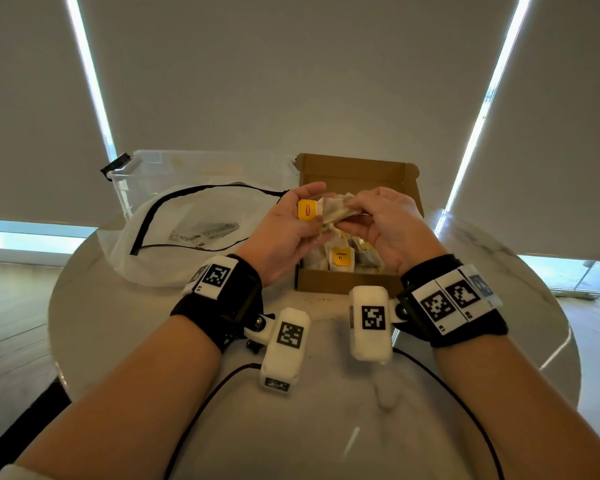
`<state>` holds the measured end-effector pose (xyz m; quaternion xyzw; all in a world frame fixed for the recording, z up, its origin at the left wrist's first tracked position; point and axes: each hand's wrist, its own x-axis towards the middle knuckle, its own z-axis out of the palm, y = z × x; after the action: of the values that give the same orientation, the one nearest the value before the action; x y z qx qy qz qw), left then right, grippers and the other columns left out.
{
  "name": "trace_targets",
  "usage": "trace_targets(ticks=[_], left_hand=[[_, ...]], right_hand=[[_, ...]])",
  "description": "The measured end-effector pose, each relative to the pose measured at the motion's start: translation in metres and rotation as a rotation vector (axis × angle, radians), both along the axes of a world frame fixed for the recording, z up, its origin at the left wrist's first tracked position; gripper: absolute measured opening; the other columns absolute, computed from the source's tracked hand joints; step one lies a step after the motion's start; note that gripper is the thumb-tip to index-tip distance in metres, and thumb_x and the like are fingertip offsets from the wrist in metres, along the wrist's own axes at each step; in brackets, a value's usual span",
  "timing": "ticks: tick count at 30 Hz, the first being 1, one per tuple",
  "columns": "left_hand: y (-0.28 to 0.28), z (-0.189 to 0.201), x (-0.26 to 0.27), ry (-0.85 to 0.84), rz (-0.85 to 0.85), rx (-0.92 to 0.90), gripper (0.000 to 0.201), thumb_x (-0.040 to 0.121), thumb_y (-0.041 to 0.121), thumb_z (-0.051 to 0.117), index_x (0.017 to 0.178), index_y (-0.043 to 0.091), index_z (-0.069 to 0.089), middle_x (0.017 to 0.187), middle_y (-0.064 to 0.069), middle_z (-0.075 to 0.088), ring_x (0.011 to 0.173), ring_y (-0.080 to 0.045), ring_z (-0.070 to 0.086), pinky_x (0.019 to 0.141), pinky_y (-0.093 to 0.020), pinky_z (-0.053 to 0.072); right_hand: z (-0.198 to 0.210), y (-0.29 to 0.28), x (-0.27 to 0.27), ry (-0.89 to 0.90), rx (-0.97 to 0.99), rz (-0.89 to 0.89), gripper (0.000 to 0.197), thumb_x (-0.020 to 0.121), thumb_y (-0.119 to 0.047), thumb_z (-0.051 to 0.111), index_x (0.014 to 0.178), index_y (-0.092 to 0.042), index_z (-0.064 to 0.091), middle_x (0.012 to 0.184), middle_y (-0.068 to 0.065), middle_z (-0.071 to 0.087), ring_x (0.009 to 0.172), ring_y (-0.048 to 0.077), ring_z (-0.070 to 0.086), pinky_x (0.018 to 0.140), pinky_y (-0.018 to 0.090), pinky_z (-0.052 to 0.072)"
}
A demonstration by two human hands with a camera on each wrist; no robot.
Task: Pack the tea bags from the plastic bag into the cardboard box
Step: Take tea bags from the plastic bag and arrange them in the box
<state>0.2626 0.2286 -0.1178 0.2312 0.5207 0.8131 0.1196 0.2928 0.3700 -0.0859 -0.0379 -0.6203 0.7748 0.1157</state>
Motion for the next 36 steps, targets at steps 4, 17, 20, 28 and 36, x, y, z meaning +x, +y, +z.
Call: trace_targets(ticks=[4,17,20,28,36], left_hand=[[0.002,-0.002,0.000,-0.052,0.017,-0.048,0.030,0.095,0.005,0.047,0.125,0.010,0.047,0.111,-0.010,0.062,0.093,-0.018,0.064,0.079,-0.027,0.056],[0.002,-0.003,-0.004,0.072,0.259,-0.049,0.021,0.090,0.006,0.057,0.110,0.011,0.056,0.095,-0.005,0.062,0.081,-0.011,0.061,0.072,-0.020,0.052],[0.001,-0.003,-0.003,0.167,0.351,-0.097,0.027,0.088,0.002,0.060,0.112,0.011,0.054,0.095,-0.004,0.060,0.085,-0.011,0.060,0.074,-0.020,0.052],[-0.005,0.004,0.002,0.385,0.438,-0.242,0.032,0.085,-0.002,0.063,0.113,0.012,0.052,0.082,0.003,0.066,0.079,-0.003,0.064,0.077,-0.015,0.052],[-0.006,0.007,0.006,0.418,0.414,-0.329,0.041,0.082,0.005,0.069,0.118,0.014,0.053,0.095,0.002,0.068,0.081,-0.001,0.064,0.076,-0.016,0.053]], right_hand=[[-0.003,0.002,-0.003,0.050,-0.022,-0.043,0.018,0.083,0.011,0.056,0.080,-0.007,0.053,0.104,0.019,0.062,0.092,0.026,0.068,0.067,0.027,0.059],[-0.007,-0.005,-0.004,0.014,-0.205,0.113,0.030,0.085,0.019,0.048,0.100,-0.007,0.044,0.121,0.027,0.052,0.090,0.032,0.067,0.068,0.033,0.061],[-0.006,-0.006,-0.004,-0.027,-0.107,0.170,0.040,0.082,0.023,0.045,0.106,-0.009,0.043,0.121,0.025,0.052,0.089,0.033,0.067,0.070,0.036,0.060],[0.000,0.009,0.003,0.035,0.597,0.135,0.053,0.080,0.001,0.065,0.127,-0.021,0.055,0.119,-0.004,0.056,0.109,0.013,0.052,0.074,0.023,0.041],[-0.003,0.013,0.003,0.020,0.642,-0.076,0.004,0.083,-0.010,0.068,0.081,-0.013,0.068,0.074,-0.001,0.064,0.059,0.004,0.057,0.055,0.018,0.049]])
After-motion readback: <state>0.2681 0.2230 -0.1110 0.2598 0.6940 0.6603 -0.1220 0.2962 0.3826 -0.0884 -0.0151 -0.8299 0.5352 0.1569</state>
